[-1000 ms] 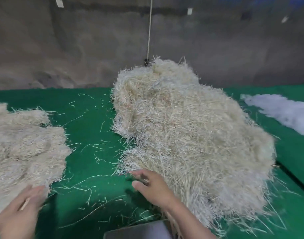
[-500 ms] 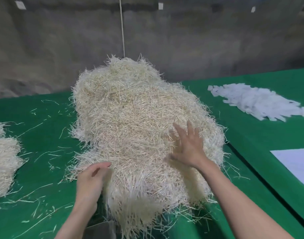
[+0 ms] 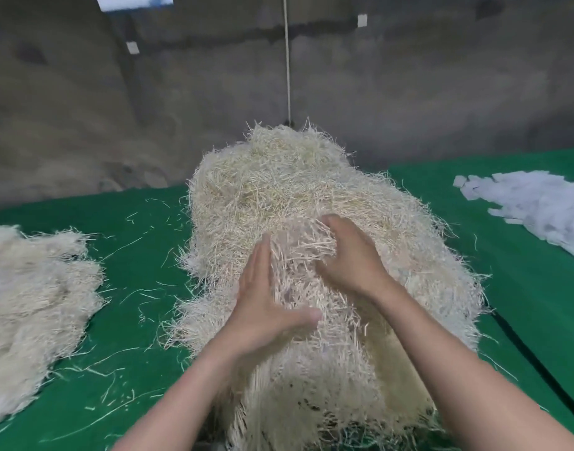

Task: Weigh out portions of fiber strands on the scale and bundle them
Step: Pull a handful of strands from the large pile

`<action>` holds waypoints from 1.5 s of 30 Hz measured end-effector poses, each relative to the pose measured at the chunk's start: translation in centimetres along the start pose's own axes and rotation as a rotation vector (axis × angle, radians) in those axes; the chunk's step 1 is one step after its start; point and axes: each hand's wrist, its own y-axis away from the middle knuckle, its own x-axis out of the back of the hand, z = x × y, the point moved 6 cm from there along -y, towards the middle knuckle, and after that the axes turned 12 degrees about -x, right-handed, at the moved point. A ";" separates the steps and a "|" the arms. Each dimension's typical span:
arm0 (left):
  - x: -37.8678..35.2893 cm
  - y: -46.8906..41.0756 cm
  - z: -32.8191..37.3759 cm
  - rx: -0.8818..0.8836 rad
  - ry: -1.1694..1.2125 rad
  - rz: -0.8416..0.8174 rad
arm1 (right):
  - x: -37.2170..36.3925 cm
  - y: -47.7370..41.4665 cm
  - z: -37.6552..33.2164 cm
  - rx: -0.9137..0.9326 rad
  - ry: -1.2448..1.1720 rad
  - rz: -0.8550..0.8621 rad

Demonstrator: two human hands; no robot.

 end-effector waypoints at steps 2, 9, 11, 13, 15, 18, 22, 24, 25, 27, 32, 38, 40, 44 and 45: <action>0.2 -1.8 1.3 -0.035 -0.030 0.009 | 1.2 -0.4 -1.7 -0.041 -0.080 -0.032; 0.0 -5.8 0.6 0.195 0.307 0.150 | 1.7 -1.0 -7.4 0.061 -0.575 -0.400; 1.2 -6.1 -0.7 0.289 0.455 0.324 | 3.2 -1.9 -6.2 0.005 -0.680 -0.277; 1.9 -6.1 -1.3 0.311 0.492 0.341 | 4.3 -1.8 -3.6 0.017 -0.647 0.019; 1.8 -6.1 -1.4 0.299 0.545 0.305 | 1.6 -0.6 -2.5 0.080 -0.464 -0.075; 2.4 -6.5 -1.4 0.320 0.699 0.448 | -5.7 0.9 1.0 0.113 0.267 -0.345; 4.2 -5.2 -3.3 0.370 0.670 0.676 | -7.8 1.2 4.6 0.091 0.495 -0.363; 4.9 -4.1 -4.0 0.404 0.680 0.720 | -7.2 0.8 5.4 0.058 0.510 -0.378; 5.4 -3.9 -4.2 0.415 0.703 0.723 | -6.7 0.4 6.0 0.047 0.535 -0.372; 7.1 -3.7 -4.4 0.409 0.762 0.715 | -5.7 0.3 7.8 0.004 0.595 -0.379; 8.5 -3.7 -4.1 0.407 0.824 0.639 | -4.2 1.3 6.8 -0.020 0.420 -0.479; 7.8 -3.8 -2.7 0.391 0.886 0.553 | 2.1 0.4 -2.9 0.155 -0.196 -0.083; 6.3 -4.1 -1.7 0.356 1.068 0.351 | -1.3 1.2 -4.5 0.087 -0.217 -0.401; 4.6 -3.3 -1.1 0.390 0.949 0.132 | -5.0 1.4 -7.1 0.111 -0.212 -0.566; 4.6 -3.4 -1.3 0.406 0.844 0.149 | -5.6 1.0 -7.1 0.117 -0.181 -0.551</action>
